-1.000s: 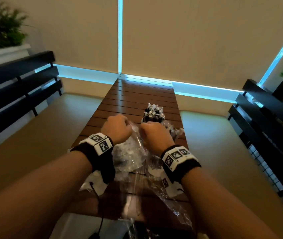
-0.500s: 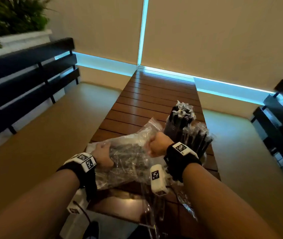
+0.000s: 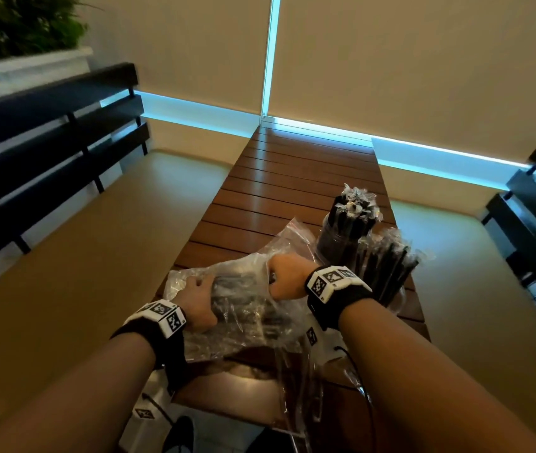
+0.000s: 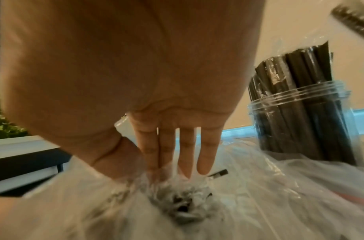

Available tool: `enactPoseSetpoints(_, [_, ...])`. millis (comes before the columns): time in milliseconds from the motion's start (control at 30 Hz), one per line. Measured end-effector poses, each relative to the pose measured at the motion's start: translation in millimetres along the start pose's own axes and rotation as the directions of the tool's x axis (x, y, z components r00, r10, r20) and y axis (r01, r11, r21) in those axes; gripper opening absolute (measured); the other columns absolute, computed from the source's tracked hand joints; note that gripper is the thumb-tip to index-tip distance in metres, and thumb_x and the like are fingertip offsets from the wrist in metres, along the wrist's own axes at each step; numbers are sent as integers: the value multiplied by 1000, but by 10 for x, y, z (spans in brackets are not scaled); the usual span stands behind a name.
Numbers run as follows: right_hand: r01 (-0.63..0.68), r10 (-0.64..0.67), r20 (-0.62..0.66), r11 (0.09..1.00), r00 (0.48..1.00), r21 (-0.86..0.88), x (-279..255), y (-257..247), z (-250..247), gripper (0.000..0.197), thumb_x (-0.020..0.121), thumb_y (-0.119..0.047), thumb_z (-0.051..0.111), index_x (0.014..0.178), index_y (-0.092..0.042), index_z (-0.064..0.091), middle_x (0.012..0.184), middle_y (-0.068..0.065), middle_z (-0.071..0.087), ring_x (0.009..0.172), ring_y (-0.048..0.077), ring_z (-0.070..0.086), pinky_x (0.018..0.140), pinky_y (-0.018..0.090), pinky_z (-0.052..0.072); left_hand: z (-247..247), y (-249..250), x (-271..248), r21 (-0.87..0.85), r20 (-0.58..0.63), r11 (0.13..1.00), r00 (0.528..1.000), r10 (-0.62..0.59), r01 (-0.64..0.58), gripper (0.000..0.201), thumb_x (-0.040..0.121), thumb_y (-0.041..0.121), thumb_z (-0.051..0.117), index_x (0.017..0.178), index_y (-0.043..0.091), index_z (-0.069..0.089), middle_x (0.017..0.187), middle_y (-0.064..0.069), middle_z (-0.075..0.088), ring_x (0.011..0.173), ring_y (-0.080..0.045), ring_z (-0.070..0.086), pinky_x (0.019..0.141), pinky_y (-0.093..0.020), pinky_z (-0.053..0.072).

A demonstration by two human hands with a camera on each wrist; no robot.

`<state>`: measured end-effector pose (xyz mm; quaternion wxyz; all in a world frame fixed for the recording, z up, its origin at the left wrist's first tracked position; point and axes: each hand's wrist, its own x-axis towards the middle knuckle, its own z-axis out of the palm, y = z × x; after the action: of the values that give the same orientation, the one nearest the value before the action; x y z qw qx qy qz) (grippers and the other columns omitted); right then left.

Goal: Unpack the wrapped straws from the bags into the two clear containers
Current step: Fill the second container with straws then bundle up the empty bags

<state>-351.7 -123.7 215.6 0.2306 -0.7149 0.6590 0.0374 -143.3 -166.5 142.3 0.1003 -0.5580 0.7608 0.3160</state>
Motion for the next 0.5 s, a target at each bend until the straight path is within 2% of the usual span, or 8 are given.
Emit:
enactPoseSetpoints(100, [4,-2,55,999,999,-41,47,-33,-18,8,78,-19,68,75,-12,65,81,6,68,76,22,63,74,37,58,53,-28,-5,13,-22,1000,1000,-5,6,104,78,17,68,157,25,2,160,-13,6,134,-38,43,105,-38,46])
enactPoseSetpoints(200, [4,6,131,997,991,-80,77,-84,-38,20,78,-21,68,60,-22,58,66,-2,61,64,16,57,68,34,55,90,-31,-10,31,-46,999,999,8,-7,106,76,18,71,157,26,3,160,-12,7,135,-37,42,106,-36,44])
enactPoseSetpoints(267, [-8,28,162,992,986,-124,147,-100,-7,17,72,-25,69,58,-18,62,63,-2,63,65,20,63,69,38,60,110,-37,-9,46,-58,999,998,17,-15,106,74,20,72,157,25,5,160,-12,7,137,-37,40,109,-37,42])
enactPoseSetpoints(333, [0,30,163,983,986,-181,208,-100,25,13,73,-32,68,71,-19,70,77,2,70,76,24,68,74,45,61,130,-49,-15,42,-59,999,998,22,-19,106,73,21,72,156,25,6,160,-11,7,139,-37,36,112,-38,39])
enactPoseSetpoints(400, [2,38,159,971,987,-241,273,-71,120,23,85,-35,66,105,-23,67,111,2,68,101,31,65,87,49,56,138,-58,-23,34,-61,999,998,23,-21,107,71,23,71,157,24,6,160,-10,6,141,-36,32,114,-40,37])
enactPoseSetpoints(433, [12,32,161,965,986,-263,272,-125,145,19,85,-32,66,104,-26,64,110,1,65,103,33,64,86,49,56,145,-66,-23,30,-60,999,998,22,-20,108,70,25,70,157,24,5,160,-11,5,142,-37,31,115,-41,35])
enactPoseSetpoints(467, [54,-12,134,948,991,-315,274,-174,171,10,81,-28,69,85,-27,60,92,-2,64,94,32,67,78,47,58,147,-68,-24,27,-60,999,998,21,-20,109,69,27,69,157,25,5,160,-11,5,143,-37,29,116,-42,34])
enactPoseSetpoints(500, [51,-14,104,932,995,-360,295,-184,202,22,75,-26,70,69,-26,49,74,-5,56,80,30,67,71,43,60,150,-67,-24,25,-59,1000,998,19,-18,109,68,28,67,157,26,4,160,-11,4,143,-38,26,116,-44,33])
